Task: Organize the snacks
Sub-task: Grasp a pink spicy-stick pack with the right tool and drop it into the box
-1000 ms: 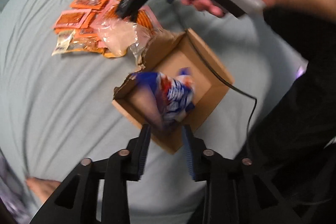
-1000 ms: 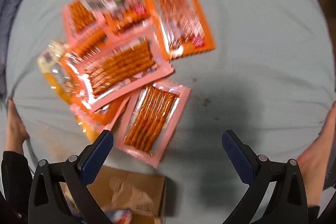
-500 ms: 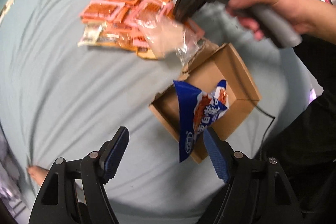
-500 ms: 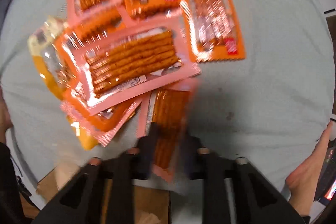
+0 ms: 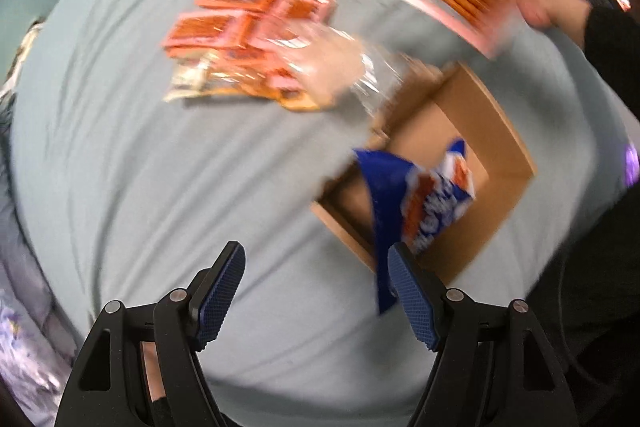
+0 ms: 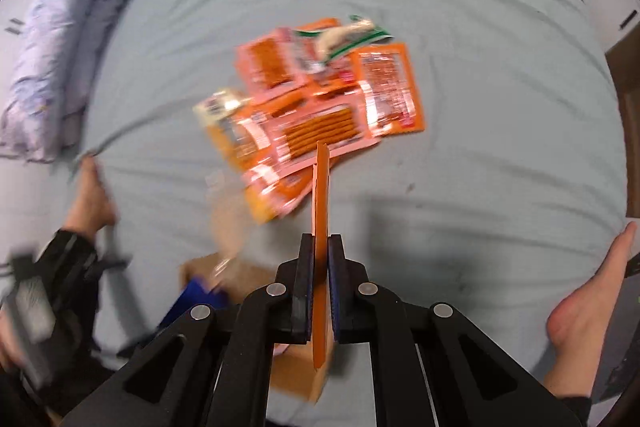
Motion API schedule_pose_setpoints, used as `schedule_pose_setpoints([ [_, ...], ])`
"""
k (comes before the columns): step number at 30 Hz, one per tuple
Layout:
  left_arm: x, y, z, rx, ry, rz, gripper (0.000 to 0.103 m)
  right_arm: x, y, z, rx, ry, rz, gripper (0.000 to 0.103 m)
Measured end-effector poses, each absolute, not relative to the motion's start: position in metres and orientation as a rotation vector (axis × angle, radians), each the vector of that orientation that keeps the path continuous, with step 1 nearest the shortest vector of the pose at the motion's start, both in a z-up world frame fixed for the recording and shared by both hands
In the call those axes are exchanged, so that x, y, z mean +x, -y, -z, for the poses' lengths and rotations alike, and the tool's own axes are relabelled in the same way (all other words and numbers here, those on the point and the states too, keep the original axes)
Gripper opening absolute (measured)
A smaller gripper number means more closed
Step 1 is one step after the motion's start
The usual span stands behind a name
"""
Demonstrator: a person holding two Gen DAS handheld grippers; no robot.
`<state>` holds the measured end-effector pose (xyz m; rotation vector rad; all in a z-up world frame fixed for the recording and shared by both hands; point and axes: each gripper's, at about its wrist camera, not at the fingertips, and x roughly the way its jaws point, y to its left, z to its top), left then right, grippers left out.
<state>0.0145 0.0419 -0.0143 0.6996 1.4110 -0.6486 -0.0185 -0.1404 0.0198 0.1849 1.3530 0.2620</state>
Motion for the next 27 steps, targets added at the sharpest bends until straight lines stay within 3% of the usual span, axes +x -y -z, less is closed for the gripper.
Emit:
schedule_pose_setpoints([
  [4,0.031,-0.052,0.003,0.605,-1.362,0.587,0.077,-0.052,0.121,-0.036,0.193,-1.408,-0.38,0.004],
  [10,0.034,-0.05,-0.005,0.583,-1.345,0.579,0.077,-0.067,0.094,-0.003,0.177,-1.525,-0.434,0.007],
  [13,0.03,-0.048,-0.007,0.606,-1.324,0.575,0.077,-0.059,0.095,0.003,0.089,-1.534,-0.358,0.025],
  [15,0.03,-0.049,-0.009,0.615,-1.308,0.572,0.077,-0.056,0.099,-0.007,0.018,-1.47,-0.344,0.053],
  [16,0.03,-0.049,-0.009,0.617,-1.299,0.569,0.077,-0.056,0.102,-0.014,0.0,-1.434,-0.336,0.055],
  [21,0.036,-0.05,-0.009,0.586,-1.285,0.551,0.077,-0.069,0.116,-0.053,-0.153,-1.202,-0.284,0.055],
  [27,0.05,-0.047,-0.012,0.499,-1.293,0.513,0.077,-0.064,0.126,-0.052,-0.237,-1.169,-0.067,0.055],
])
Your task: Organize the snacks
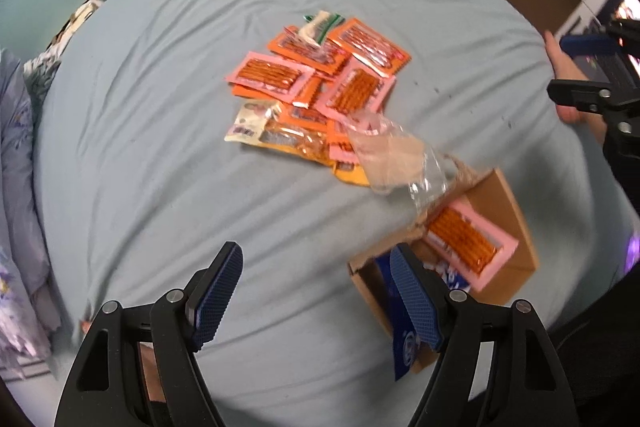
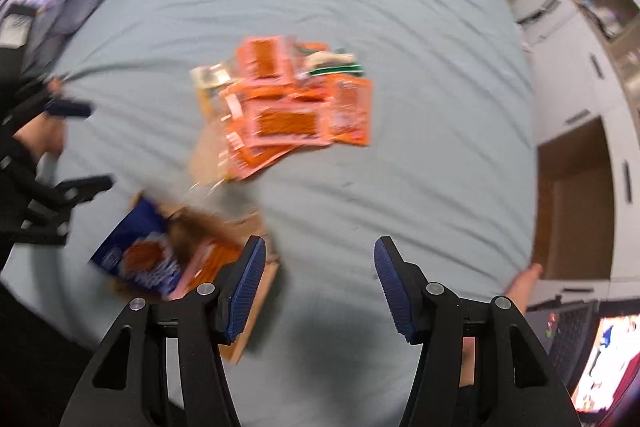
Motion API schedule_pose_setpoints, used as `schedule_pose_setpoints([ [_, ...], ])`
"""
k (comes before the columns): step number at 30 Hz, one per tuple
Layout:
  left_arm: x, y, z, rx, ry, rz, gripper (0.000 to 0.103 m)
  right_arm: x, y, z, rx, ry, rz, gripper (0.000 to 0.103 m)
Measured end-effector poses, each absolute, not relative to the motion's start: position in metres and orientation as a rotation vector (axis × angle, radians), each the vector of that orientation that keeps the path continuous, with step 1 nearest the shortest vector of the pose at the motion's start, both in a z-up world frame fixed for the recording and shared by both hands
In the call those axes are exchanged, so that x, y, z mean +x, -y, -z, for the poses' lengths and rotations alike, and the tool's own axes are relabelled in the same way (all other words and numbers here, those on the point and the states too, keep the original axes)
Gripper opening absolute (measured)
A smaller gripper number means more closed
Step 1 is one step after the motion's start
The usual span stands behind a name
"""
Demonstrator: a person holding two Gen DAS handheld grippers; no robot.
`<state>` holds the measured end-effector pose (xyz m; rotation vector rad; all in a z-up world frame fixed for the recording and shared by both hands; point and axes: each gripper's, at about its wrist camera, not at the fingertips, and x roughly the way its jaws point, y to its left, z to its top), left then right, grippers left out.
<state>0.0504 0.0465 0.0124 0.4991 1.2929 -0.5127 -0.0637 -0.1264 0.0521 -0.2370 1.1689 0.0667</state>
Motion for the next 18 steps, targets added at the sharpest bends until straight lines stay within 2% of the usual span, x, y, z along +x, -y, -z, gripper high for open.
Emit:
schedule_pose_setpoints([
  [5,0.062,-0.049,-0.018,0.434,-1.288,0.493,0.081,-0.056,0.138,-0.04,-0.074,-1.213,-0.069,0.055],
  [8,0.07,-0.051,-0.016,0.396,-1.304,0.471,0.081,-0.049,0.131,-0.027,-0.077,-1.247,-0.103,0.055],
  [18,0.083,-0.06,-0.005,0.31,-1.372,0.425,0.081,-0.041,0.132,-0.035,-0.081,-1.263,-0.124,0.055],
])
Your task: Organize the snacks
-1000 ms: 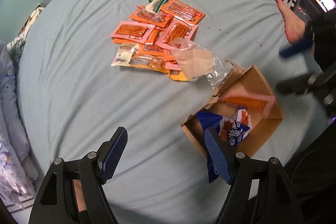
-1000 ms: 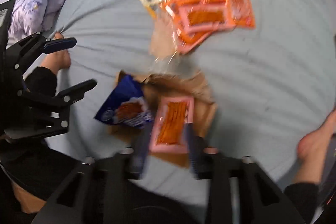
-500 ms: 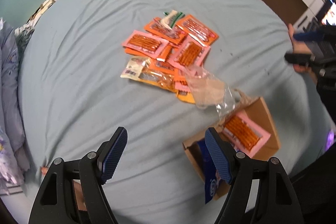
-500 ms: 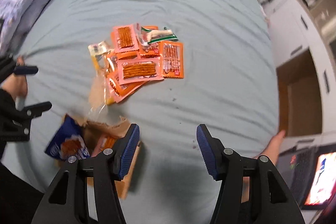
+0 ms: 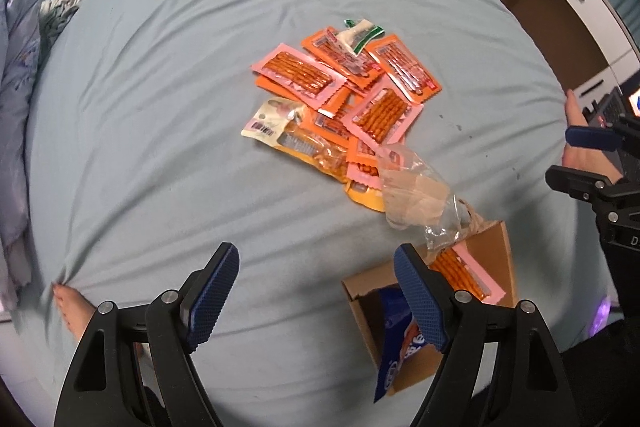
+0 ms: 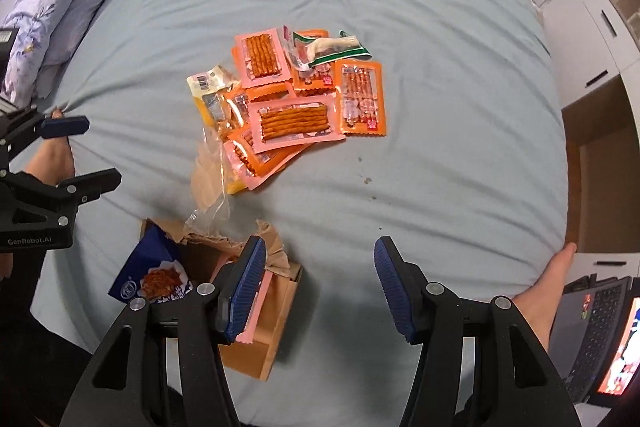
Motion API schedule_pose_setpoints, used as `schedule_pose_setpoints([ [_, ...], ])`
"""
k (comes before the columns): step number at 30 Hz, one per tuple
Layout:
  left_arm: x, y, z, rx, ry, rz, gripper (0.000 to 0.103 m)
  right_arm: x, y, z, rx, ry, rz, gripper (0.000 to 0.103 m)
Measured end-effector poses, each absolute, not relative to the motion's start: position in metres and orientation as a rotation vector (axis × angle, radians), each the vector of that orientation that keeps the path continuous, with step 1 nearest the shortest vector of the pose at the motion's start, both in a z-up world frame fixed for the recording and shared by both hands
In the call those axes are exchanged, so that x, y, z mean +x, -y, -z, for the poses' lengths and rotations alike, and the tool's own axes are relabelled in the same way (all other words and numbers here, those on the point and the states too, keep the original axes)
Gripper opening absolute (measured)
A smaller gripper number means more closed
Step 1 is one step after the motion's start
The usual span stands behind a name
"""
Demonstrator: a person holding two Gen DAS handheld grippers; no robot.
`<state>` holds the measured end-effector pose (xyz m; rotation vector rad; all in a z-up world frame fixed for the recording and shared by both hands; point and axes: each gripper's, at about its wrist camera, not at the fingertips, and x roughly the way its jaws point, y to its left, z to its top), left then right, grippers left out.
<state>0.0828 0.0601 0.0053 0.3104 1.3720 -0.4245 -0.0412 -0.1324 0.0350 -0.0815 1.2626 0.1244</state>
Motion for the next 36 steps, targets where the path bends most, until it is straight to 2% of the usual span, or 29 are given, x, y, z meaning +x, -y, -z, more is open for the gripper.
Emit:
schedule_pose_setpoints([
  [36,0.083,-0.064,-0.007,0.308,-1.368,0.412,0.081,-0.032,0.133,-0.024,-0.076,-1.285,-0.095,0.055],
])
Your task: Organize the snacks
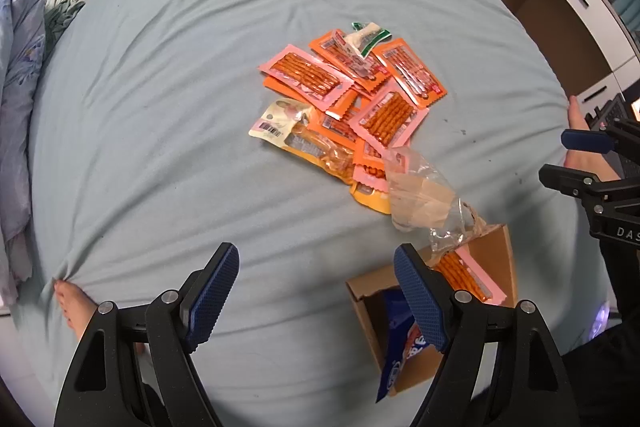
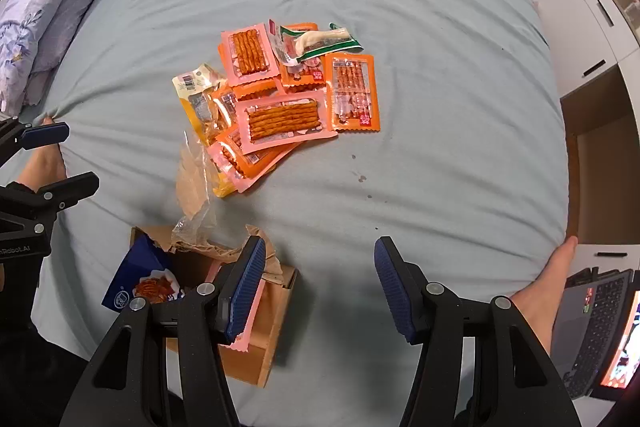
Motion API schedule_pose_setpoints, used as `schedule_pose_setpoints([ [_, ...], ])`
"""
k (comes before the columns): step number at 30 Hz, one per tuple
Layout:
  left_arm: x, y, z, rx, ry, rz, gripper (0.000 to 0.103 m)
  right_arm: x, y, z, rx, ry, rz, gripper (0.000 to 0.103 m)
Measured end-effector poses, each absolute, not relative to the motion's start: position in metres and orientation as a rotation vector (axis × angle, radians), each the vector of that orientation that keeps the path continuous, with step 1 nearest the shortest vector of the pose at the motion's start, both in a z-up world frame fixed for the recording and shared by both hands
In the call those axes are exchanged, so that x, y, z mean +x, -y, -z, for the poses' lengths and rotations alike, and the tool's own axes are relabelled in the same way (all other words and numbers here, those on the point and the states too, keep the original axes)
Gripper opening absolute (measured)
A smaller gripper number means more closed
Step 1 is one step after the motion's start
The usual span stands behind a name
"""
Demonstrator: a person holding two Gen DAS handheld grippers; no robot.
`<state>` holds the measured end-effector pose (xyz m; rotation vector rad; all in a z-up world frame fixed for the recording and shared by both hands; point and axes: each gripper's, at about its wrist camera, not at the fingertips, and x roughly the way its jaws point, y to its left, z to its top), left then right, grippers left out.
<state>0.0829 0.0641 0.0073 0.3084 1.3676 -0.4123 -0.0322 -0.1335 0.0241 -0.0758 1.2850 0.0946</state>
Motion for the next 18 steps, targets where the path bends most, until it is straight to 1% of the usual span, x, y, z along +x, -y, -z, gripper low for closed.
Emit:
schedule_pose_setpoints([
  [18,0.0832,-0.0617,-0.0086,0.333,-1.331,0.402,0.081,-0.0273,0.1296,-0.0188,-0.095,-1.282,-0.07,0.055],
])
